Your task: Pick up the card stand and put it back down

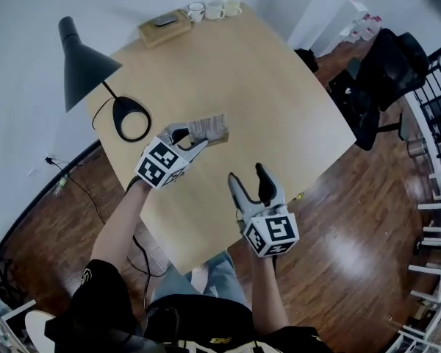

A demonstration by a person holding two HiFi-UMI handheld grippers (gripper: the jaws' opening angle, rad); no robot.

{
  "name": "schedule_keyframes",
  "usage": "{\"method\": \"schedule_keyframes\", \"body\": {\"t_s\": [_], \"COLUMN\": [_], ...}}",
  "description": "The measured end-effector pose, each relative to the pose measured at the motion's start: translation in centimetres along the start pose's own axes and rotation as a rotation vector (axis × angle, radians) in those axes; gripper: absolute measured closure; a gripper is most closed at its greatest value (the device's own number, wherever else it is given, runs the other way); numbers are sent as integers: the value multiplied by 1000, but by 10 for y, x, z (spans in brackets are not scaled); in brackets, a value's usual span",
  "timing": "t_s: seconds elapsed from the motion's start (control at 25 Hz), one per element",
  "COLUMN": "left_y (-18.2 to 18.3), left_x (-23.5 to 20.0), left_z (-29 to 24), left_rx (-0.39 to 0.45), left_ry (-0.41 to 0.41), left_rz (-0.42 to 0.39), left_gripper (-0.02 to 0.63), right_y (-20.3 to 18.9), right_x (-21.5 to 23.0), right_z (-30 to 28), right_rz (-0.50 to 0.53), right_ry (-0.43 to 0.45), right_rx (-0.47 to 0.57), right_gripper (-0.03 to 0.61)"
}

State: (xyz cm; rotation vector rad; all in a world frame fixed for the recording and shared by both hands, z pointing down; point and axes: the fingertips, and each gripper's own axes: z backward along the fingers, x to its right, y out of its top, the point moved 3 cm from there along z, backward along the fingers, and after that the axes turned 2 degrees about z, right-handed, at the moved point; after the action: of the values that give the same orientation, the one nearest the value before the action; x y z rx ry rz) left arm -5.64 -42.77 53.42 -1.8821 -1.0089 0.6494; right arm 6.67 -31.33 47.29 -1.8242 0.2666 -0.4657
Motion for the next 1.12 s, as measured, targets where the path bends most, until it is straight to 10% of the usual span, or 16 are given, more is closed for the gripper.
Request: {"method": "schedule_keyframes", "body": {"t_s": [0.44,0.84,1.12], "left_y": [122,99,78], "left_x": [55,96,109], "left_z": [195,295,314], "left_rx": [338,497,505], "left_ry": [408,737,732], "left_rz": [56,68,119], "left_gripper": [451,451,451], "right_y": [107,131,130], "right_x": [-51,-83,-107], "right_z": [47,68,67], "right_rz": [122,132,142], "right_ry": [-33,-119,-68], "right_rx": [209,280,283], "right_gripper": [287,290,291]}}
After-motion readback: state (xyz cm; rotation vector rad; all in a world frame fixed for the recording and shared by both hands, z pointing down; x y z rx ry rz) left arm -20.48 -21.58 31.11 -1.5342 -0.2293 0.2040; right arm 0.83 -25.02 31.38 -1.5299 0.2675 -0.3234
